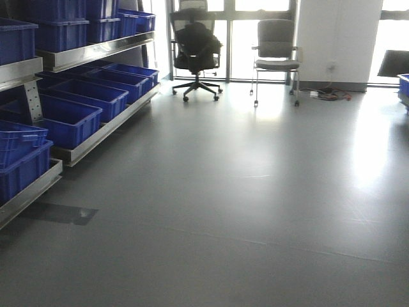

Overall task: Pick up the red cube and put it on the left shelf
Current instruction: 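Drive the base to the shelf rack of blue bins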

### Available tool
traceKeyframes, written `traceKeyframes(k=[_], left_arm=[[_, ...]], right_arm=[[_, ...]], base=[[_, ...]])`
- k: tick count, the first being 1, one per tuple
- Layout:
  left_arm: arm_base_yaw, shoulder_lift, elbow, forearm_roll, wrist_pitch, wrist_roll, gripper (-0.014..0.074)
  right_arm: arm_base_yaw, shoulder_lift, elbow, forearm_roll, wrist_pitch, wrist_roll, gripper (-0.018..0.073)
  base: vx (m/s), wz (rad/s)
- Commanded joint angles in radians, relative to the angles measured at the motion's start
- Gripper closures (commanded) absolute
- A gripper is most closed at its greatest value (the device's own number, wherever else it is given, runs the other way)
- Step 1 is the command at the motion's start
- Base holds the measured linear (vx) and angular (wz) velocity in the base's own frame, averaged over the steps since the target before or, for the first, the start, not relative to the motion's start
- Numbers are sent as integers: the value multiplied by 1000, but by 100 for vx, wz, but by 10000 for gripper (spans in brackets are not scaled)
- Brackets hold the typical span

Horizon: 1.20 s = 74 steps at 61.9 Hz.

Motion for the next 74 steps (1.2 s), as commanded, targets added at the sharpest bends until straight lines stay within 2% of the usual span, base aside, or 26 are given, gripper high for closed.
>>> traceKeyframes(k=[1,31,74], left_arm=[[-5,0,22,-5,-90,1,491],[-5,0,22,-5,-90,1,491],[-5,0,22,-5,-90,1,491]], right_arm=[[-6,6,-28,-10,-88,-8,494],[-6,6,-28,-10,-88,-8,494],[-6,6,-28,-10,-88,-8,494]], base=[[61,31],[60,38],[55,56]])
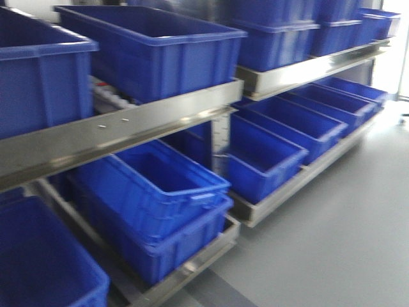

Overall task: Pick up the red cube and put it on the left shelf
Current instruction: 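Drive the base to the shelf rack of blue bins, then lower the right gripper into the blue bin and open it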

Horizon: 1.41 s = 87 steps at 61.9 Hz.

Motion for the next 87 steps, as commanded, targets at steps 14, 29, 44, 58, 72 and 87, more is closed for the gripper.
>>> traceKeyframes(k=[14,29,44,58,72,87], left_arm=[[-5,0,22,-5,-90,1,491],[-5,0,22,-5,-90,1,491],[-5,0,22,-5,-90,1,491],[-5,0,22,-5,-90,1,491],[-5,0,22,-5,-90,1,491],[-5,0,22,-5,-90,1,491]], right_arm=[[-6,6,-28,-10,-88,-8,494],[-6,6,-28,-10,-88,-8,494],[-6,6,-28,-10,-88,-8,494],[-6,6,-28,-10,-88,-8,494],[-6,6,-28,-10,-88,-8,494],[-6,6,-28,-10,-88,-8,494]], base=[[37,84],[28,72],[21,58],[13,50],[8,26],[4,22]])
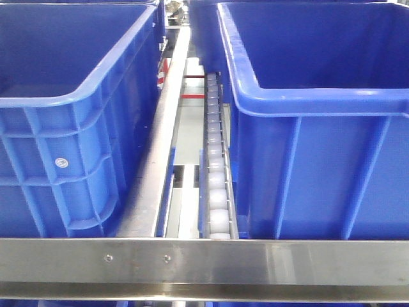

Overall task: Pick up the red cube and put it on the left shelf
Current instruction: 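Lower the right gripper into the blue bin and open it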

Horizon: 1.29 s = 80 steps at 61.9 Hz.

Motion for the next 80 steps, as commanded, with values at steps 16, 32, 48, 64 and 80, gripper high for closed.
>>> traceKeyframes(k=[16,32,48,64,80], left_arm=[[-5,0,22,-5,-90,1,491],[-5,0,22,-5,-90,1,491],[-5,0,22,-5,-90,1,491],[-5,0,22,-5,-90,1,491],[-5,0,22,-5,-90,1,491]], right_arm=[[-6,6,-28,-10,-88,-8,494],[-6,6,-28,-10,-88,-8,494],[4,6,-28,-10,-89,-8,494],[4,6,-28,-10,-88,-8,494],[4,6,-28,-10,-89,-8,494]], base=[[0,2],[-1,-7],[0,0],[0,0],[0,0]])
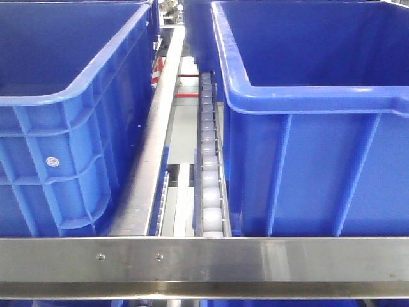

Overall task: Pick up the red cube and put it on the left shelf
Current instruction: 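Lower the right gripper into the blue bin and open it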

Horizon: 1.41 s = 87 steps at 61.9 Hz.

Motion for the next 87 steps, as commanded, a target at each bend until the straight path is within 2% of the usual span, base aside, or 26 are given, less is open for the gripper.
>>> traceKeyframes(k=[1,29,57,60,64,72,74,77,87], left_arm=[[-5,0,22,-5,-90,1,491],[-5,0,22,-5,-90,1,491],[-5,0,22,-5,-90,1,491],[-5,0,22,-5,-90,1,491],[-5,0,22,-5,-90,1,491],[-5,0,22,-5,-90,1,491],[-5,0,22,-5,-90,1,491],[-5,0,22,-5,-90,1,491],[-5,0,22,-5,-90,1,491]], right_arm=[[1,6,-28,-10,-90,-8,494],[1,57,-69,-10,-191,-8,494],[1,530,-420,-10,-162,-8,481],[1,585,-450,-10,-156,-8,456],[3,655,-484,-10,-156,-8,376],[2,762,-532,-10,-167,-8,122],[2,778,-538,-10,-170,-8,84],[2,800,-543,-10,-175,-8,54],[2,829,-545,-10,-192,-8,54]], base=[[0,0],[0,0],[0,0],[0,0],[0,0],[0,0],[0,0],[0,0],[0,0]])
